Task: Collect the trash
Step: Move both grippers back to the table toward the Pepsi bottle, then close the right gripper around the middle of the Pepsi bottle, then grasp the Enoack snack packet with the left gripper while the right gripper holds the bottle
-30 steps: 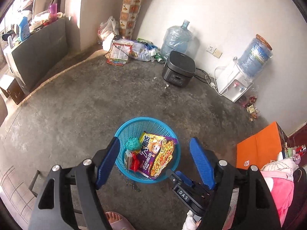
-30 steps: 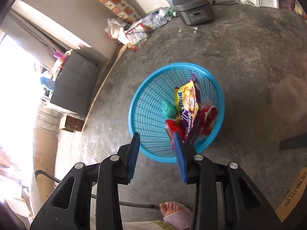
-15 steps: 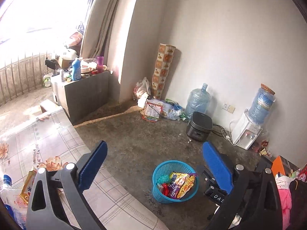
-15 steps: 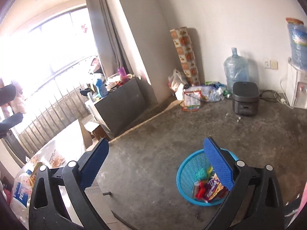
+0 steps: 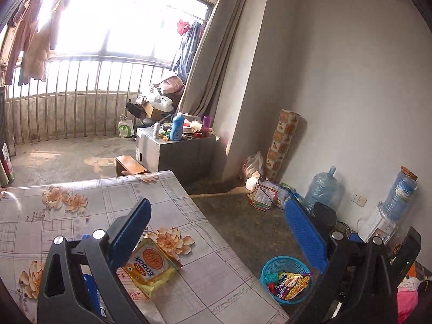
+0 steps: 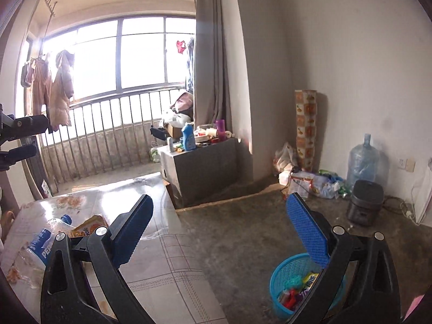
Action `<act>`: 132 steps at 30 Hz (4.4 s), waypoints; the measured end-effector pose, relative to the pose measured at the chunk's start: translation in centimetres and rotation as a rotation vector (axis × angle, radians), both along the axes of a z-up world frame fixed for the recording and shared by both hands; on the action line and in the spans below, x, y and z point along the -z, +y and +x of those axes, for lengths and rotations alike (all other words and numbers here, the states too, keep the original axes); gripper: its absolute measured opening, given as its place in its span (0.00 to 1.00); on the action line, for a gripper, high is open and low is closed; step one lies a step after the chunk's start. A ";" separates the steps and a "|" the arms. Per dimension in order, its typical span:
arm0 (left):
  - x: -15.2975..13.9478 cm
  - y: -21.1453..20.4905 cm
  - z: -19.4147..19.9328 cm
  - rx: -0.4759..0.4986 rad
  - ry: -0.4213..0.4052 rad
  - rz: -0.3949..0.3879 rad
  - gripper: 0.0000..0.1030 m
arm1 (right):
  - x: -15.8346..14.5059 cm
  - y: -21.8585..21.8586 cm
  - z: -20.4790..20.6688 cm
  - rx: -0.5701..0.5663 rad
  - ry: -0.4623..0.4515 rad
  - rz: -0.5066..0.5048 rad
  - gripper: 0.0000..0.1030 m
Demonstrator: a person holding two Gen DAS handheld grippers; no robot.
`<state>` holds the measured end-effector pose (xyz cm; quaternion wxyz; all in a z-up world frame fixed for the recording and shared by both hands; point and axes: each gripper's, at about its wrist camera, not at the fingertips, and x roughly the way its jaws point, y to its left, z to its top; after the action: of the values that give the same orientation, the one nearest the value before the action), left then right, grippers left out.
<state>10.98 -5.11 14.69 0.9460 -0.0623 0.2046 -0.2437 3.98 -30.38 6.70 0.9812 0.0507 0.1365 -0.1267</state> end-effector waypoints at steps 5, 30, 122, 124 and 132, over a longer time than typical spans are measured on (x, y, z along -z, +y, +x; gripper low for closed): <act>0.1 3.6 -0.9 -0.022 0.000 -0.011 0.94 | -0.6 1.9 0.4 -0.055 0.010 -0.001 0.92; 7.7 20.8 -4.0 -0.291 0.175 0.046 0.94 | 0.5 11.4 5.5 -0.415 0.260 0.317 0.90; 15.8 4.6 0.0 0.156 0.541 0.167 0.31 | 8.8 4.8 6.2 -0.459 0.552 0.752 0.64; 15.3 4.7 0.6 0.150 0.525 0.162 0.31 | 9.1 5.0 6.5 -0.463 0.569 0.726 0.66; 13.4 4.6 5.6 0.122 0.476 0.160 0.31 | 9.9 6.9 8.6 -0.468 0.653 0.632 0.57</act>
<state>16.57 -0.51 1.34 0.8566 -0.0306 0.4437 -0.2617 12.57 -23.49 -3.24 0.8262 0.2706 0.4755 0.1346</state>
